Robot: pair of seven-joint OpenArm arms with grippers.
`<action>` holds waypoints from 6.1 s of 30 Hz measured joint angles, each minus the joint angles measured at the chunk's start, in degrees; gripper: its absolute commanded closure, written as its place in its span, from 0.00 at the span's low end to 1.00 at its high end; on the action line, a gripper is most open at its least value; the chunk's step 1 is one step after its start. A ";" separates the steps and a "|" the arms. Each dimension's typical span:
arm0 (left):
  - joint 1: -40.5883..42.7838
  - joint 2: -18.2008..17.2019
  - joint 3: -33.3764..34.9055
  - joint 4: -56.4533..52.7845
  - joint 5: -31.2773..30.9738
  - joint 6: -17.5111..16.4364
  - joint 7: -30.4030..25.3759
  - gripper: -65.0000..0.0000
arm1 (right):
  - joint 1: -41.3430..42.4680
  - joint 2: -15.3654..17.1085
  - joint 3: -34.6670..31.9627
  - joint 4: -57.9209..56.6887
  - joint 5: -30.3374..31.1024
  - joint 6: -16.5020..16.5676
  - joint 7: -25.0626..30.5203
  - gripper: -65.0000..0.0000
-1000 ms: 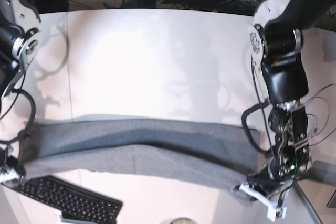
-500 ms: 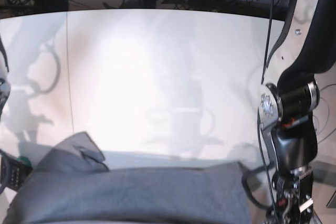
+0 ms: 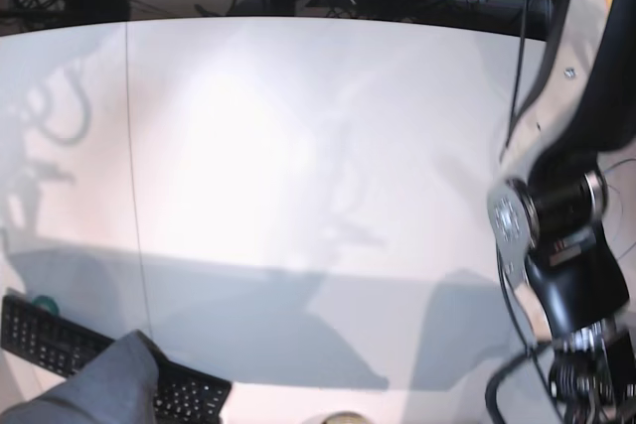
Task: Layout the t-shirt on the table in an organized manner, then fold the t-shirt properly
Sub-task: 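Lower the shirt and lay it flat, holding both corners, then pull both held corners apart to stretch the shirt edge, then release the corners and raise both grippers, then move the right gripper onto the shirt and smooth the fabric near the sleeve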
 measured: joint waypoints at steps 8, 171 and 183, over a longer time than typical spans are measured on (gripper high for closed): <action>30.84 0.31 -2.08 20.94 0.87 0.26 8.20 1.00 | -31.98 -13.70 13.35 17.18 -0.74 0.37 -8.20 1.00; 85.02 2.27 -41.00 12.94 -11.74 -18.40 -18.25 1.00 | -69.13 -24.68 -21.68 24.74 -21.44 12.37 11.08 0.39; 84.67 1.29 -47.39 10.97 -11.76 -18.45 -18.73 1.00 | -64.08 -24.44 -30.62 16.20 -22.21 -1.27 15.13 0.39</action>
